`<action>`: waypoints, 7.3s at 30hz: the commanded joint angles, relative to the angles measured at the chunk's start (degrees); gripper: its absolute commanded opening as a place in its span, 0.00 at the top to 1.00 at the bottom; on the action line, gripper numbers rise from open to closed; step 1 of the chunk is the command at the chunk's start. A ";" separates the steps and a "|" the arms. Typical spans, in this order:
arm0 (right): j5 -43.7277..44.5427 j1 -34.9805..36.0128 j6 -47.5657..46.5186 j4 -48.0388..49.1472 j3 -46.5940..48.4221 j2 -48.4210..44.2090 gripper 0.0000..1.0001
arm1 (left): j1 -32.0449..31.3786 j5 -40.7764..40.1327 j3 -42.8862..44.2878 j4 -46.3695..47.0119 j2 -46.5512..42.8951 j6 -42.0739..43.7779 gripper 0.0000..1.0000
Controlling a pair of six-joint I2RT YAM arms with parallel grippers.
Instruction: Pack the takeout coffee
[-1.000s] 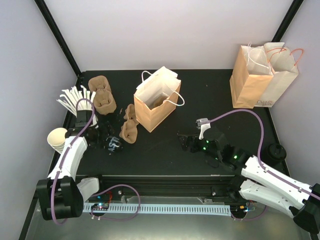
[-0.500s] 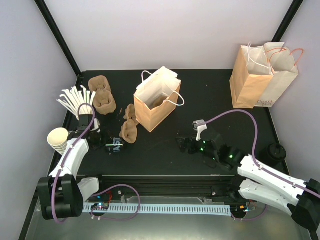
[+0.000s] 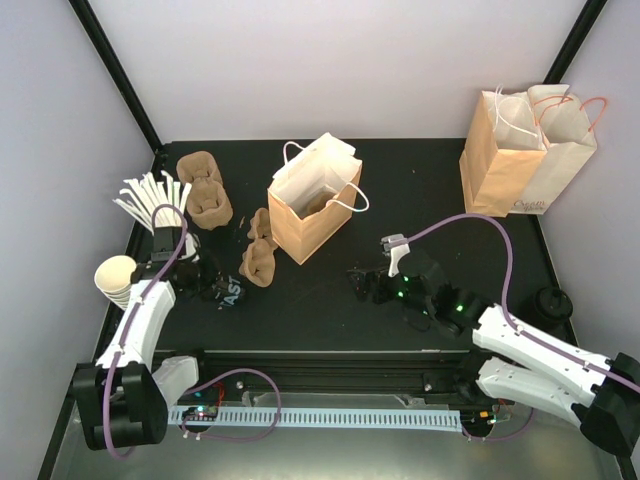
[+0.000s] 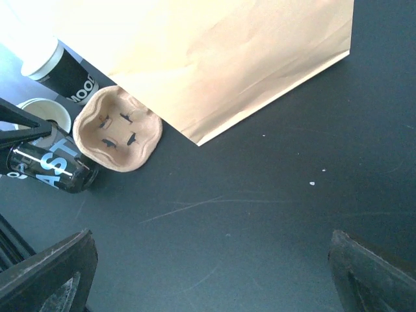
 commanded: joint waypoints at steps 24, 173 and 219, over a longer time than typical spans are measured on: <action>2.30 0.03 -1.24 -8.89 7.37 4.46 0.00 | -8.53 -2.93 16.71 -20.28 -18.23 9.06 0.98; 1.46 -25.08 2.09 -28.50 14.58 4.13 0.00 | -38.48 -6.07 21.92 35.69 37.15 3.43 0.99; 15.73 -25.65 4.75 -36.84 21.59 14.64 0.00 | -22.78 1.97 -3.01 19.41 -12.90 8.08 0.40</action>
